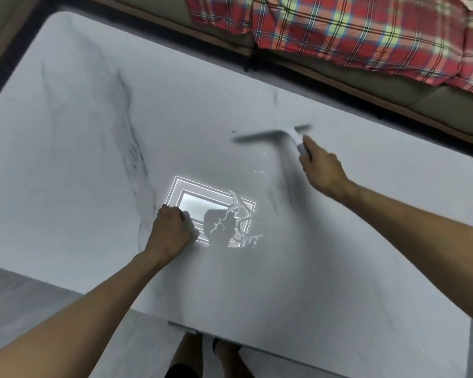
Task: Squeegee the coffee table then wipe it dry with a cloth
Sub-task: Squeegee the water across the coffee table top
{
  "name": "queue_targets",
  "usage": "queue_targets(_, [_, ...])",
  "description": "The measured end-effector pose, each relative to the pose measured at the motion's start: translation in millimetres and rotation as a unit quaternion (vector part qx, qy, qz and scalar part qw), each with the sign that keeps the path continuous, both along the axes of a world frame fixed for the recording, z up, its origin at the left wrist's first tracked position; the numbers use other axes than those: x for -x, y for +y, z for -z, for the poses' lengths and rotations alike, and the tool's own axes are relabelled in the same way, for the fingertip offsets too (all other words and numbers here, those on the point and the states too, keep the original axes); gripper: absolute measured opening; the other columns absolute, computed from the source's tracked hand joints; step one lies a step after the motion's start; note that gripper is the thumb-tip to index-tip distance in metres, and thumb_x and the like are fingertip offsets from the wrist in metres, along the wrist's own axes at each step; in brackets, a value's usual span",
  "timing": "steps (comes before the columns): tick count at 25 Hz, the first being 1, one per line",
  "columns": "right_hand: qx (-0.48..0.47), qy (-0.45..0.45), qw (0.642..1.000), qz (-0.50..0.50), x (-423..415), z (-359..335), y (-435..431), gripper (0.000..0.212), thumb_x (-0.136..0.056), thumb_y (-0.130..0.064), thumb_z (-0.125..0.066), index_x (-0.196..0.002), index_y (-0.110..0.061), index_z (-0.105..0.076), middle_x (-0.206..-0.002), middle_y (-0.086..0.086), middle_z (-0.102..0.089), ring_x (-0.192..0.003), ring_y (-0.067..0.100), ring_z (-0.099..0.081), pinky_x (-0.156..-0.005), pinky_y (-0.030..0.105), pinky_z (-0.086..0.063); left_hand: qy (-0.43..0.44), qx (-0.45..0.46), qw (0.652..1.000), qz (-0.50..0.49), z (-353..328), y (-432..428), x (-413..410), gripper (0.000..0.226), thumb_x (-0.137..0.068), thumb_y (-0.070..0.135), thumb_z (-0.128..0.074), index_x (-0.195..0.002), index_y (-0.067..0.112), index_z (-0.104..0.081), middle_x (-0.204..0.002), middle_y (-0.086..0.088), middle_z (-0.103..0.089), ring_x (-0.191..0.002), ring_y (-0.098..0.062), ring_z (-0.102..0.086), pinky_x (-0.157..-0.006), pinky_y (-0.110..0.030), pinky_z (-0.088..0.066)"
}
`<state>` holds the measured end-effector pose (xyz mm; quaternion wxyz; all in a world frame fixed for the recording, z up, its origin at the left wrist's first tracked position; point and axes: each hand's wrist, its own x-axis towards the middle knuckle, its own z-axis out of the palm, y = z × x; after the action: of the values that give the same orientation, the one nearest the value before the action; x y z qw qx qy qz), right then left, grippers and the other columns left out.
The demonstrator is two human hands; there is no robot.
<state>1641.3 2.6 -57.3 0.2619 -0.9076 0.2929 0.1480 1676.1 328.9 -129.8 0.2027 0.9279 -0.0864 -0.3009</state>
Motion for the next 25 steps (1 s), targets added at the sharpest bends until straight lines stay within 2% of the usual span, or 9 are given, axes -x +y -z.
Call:
queue_targets(2, [0.026, -0.007, 0.999, 0.019, -54, 12, -10, 0.022, -0.101, -0.023, -0.033, -0.118, -0.018, -0.045, -0.112, 0.020, -0.063, -0.093, 0.044, -0.059, -0.080, 0.043, -0.047, 0.000, 0.002, 1.000, 0.013, 12, -14, -24, 0.020, -0.081, 0.012, -0.051, -0.062, 0.006, -0.046, -0.079, -0.015, -0.046, -0.077, -0.032, -0.049, -0.069, -0.035, -0.045])
queue_targets(4, [0.036, 0.004, 0.998, 0.056, -98, 23, -20, 0.011, -0.098, -0.020, -0.031, -0.101, -0.019, -0.041, -0.110, 0.022, -0.060, -0.085, 0.038, -0.058, -0.076, 0.043, -0.049, 0.034, -0.014, 0.999, 0.035, 28, -22, -41, 0.006, -0.080, 0.010, -0.055, -0.085, 0.006, -0.055, -0.103, -0.020, -0.048, -0.097, -0.036, -0.050, -0.084, -0.039, -0.047])
queue_targets(6, [0.031, 0.023, 0.996, 0.085, -126, 34, -26, 0.016, -0.096, -0.020, -0.031, -0.105, -0.019, -0.045, -0.116, 0.021, -0.058, -0.086, 0.035, -0.055, -0.075, 0.041, -0.049, 0.082, -0.052, 0.993, 0.070, 40, -24, -50, 0.031, -0.085, 0.011, -0.055, -0.115, 0.002, -0.052, -0.132, -0.027, -0.040, -0.121, -0.045, -0.044, -0.099, -0.047, -0.044])
queue_targets(8, [0.050, 0.038, 0.995, 0.076, -134, 42, -24, 0.030, -0.096, -0.017, -0.031, -0.121, -0.018, -0.047, -0.119, 0.021, -0.058, -0.096, 0.040, -0.058, -0.078, 0.043, -0.050, 0.104, -0.087, 0.986, 0.097, 45, -29, -56, 0.038, -0.091, 0.008, -0.042, -0.128, -0.001, -0.041, -0.144, -0.035, -0.028, -0.137, -0.050, -0.026, -0.104, -0.049, -0.037])
queue_targets(11, [0.082, 0.033, 0.996, 0.016, -95, 45, -11, 0.039, -0.100, -0.016, -0.034, -0.138, -0.017, -0.039, -0.120, 0.023, -0.061, -0.108, 0.047, -0.054, -0.087, 0.045, -0.045, 0.130, -0.093, 0.984, 0.080, 46, -38, -62, 0.048, -0.092, 0.003, -0.035, -0.138, -0.008, -0.029, -0.145, -0.036, -0.023, -0.138, -0.058, -0.018, -0.108, -0.054, -0.030])
queue_targets(17, [0.029, 0.152, 0.988, -0.028, 46, 8, 25, 0.050, -0.101, -0.026, -0.029, -0.149, -0.037, -0.021, -0.076, 0.003, -0.059, -0.065, 0.028, -0.055, -0.063, 0.031, -0.041, 0.195, -0.074, 0.977, 0.041, 43, -42, -66, 0.062, -0.084, 0.002, -0.033, -0.144, -0.004, -0.017, -0.144, -0.053, 0.000, -0.138, -0.062, 0.008, -0.119, -0.055, -0.007])
queue_targets(20, [0.015, 0.182, 0.983, -0.019, 59, -17, 18, 0.047, -0.103, -0.034, -0.029, -0.150, -0.034, -0.026, -0.079, 0.004, -0.061, -0.071, 0.032, -0.059, -0.066, 0.032, -0.045, 0.201, -0.067, 0.976, 0.048, 41, -45, -67, 0.059, -0.082, 0.002, -0.034, -0.140, -0.003, -0.022, -0.144, -0.052, 0.000, -0.138, -0.062, 0.010, -0.118, -0.054, 0.000])
queue_targets(23, [0.063, 0.087, 0.994, 0.016, 7, -14, -21, 0.036, -0.103, -0.027, -0.035, -0.137, -0.017, -0.043, -0.105, 0.025, -0.066, -0.092, 0.044, -0.063, -0.083, 0.046, -0.049, 0.214, -0.081, 0.971, 0.062, 32, -47, -69, 0.061, -0.084, 0.005, -0.036, -0.143, 0.001, -0.020, -0.145, -0.051, 0.005, -0.140, -0.059, 0.011, -0.118, -0.053, -0.001])
queue_targets(25, [0.043, 0.053, 0.994, 0.087, -45, -4, -47, 0.012, -0.102, -0.018, -0.034, -0.110, -0.016, -0.042, -0.098, 0.025, -0.058, -0.086, 0.038, -0.060, -0.082, 0.052, -0.050, 0.223, -0.089, 0.969, 0.052, 31, -47, -69, 0.063, -0.086, 0.005, -0.036, -0.145, 0.000, -0.017, -0.146, -0.050, 0.008, -0.140, -0.060, 0.011, -0.119, -0.054, -0.005])
